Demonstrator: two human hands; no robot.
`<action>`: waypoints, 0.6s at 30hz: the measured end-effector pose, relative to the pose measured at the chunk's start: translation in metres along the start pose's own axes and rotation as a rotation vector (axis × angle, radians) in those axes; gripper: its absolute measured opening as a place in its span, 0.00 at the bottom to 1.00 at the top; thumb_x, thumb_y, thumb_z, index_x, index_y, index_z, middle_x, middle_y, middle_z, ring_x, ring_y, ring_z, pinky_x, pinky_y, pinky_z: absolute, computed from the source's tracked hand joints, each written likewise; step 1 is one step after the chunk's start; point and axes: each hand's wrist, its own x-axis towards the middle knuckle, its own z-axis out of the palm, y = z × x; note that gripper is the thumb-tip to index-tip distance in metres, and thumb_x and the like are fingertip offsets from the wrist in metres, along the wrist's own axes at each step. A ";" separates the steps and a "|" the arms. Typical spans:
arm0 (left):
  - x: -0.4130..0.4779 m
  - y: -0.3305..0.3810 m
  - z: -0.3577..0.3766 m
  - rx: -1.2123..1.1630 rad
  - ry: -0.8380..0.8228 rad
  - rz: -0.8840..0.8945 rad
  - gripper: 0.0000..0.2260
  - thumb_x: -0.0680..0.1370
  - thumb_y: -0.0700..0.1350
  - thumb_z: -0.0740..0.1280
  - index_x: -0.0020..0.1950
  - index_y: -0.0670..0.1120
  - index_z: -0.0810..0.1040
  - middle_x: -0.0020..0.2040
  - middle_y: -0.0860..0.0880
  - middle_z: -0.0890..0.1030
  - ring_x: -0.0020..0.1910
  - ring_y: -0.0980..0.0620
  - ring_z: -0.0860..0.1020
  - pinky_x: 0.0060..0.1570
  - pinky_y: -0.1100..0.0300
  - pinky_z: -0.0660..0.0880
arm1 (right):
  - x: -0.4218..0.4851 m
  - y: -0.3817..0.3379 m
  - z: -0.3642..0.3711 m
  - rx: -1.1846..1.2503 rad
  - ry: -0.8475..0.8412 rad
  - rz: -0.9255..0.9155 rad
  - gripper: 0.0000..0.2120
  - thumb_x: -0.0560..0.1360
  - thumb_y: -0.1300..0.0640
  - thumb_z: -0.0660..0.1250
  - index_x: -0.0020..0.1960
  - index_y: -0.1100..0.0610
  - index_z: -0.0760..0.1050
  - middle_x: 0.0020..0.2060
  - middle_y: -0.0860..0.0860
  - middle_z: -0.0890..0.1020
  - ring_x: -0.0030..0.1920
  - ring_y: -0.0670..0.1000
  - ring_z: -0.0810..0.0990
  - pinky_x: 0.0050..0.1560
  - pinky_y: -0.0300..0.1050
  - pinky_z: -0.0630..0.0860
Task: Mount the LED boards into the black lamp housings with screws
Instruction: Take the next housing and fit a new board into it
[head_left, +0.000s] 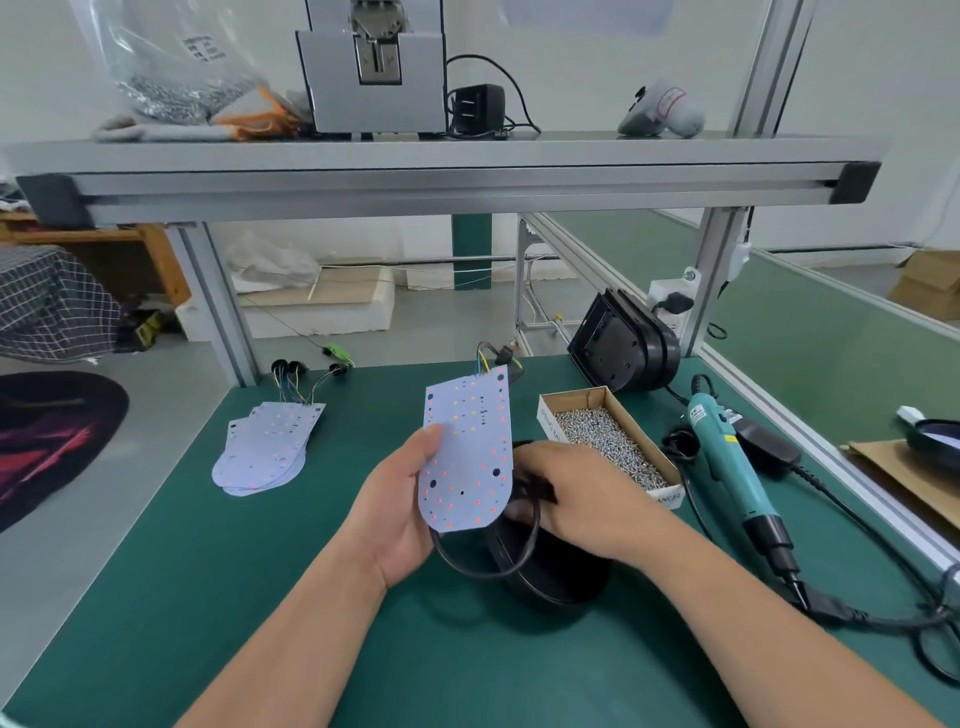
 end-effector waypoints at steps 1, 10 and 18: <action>0.000 0.000 0.000 -0.001 0.015 0.002 0.21 0.86 0.54 0.62 0.74 0.43 0.78 0.68 0.41 0.83 0.64 0.40 0.83 0.59 0.47 0.80 | -0.001 0.001 -0.005 0.031 -0.042 -0.009 0.11 0.77 0.55 0.76 0.51 0.40 0.78 0.43 0.42 0.81 0.44 0.45 0.78 0.45 0.42 0.71; 0.000 -0.002 0.003 -0.002 0.031 0.102 0.20 0.87 0.54 0.61 0.72 0.44 0.79 0.68 0.42 0.84 0.65 0.41 0.83 0.61 0.46 0.80 | 0.001 -0.003 -0.009 0.577 -0.050 0.289 0.11 0.78 0.66 0.72 0.59 0.56 0.80 0.46 0.58 0.86 0.37 0.55 0.83 0.36 0.47 0.78; -0.001 -0.005 0.006 -0.009 -0.008 0.163 0.17 0.86 0.53 0.63 0.67 0.49 0.85 0.70 0.44 0.82 0.66 0.44 0.83 0.53 0.49 0.83 | 0.006 -0.017 0.013 0.228 0.204 0.262 0.17 0.76 0.65 0.65 0.40 0.42 0.79 0.34 0.32 0.81 0.38 0.36 0.78 0.38 0.30 0.69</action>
